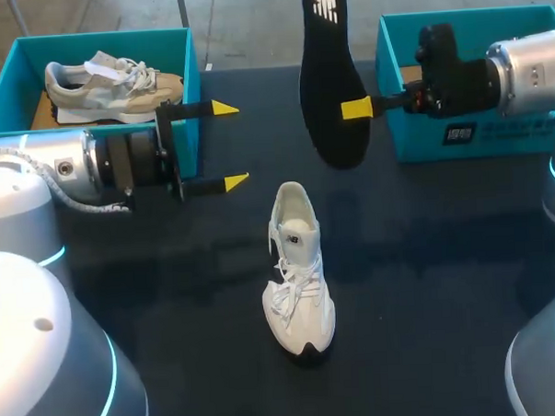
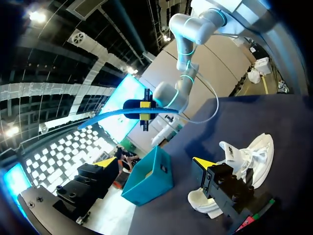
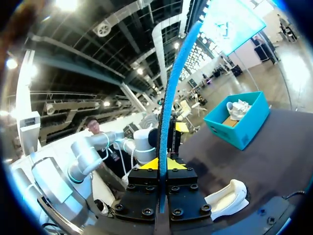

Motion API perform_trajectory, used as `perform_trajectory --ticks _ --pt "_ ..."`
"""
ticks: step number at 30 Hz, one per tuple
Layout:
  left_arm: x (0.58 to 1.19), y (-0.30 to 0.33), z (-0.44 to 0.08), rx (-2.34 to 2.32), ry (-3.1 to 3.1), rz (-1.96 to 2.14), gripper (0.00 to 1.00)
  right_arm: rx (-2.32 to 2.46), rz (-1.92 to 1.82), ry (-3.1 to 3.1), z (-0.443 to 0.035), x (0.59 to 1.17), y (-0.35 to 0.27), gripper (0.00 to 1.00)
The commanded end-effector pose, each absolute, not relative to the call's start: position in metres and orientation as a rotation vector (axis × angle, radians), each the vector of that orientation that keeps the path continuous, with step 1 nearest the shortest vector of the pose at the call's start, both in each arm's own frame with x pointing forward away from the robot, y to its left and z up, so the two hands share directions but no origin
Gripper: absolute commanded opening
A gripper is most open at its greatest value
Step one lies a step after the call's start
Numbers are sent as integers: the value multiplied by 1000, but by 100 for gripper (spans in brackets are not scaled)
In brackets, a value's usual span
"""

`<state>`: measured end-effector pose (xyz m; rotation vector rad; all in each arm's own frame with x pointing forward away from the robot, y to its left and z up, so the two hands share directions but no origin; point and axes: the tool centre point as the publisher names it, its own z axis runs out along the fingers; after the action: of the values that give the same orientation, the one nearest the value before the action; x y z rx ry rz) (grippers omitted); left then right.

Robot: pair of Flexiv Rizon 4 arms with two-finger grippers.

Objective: Take the shoe out of the shoebox, open the shoe tongue, remove and reinsert the insole, then place the shoe into the shoebox

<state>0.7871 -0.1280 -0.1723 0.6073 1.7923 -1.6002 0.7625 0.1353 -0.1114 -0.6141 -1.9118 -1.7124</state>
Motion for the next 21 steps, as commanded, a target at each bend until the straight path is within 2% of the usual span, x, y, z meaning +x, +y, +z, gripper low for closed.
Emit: perform_trajectory --ticks 1,21 --pt "783 -128 -172 600 1796 -1591 100 -613 -1710 -1913 -111 764 138 0" --pt "783 -126 -172 601 1817 -1593 100 -613 -1710 -1913 -111 764 138 0"
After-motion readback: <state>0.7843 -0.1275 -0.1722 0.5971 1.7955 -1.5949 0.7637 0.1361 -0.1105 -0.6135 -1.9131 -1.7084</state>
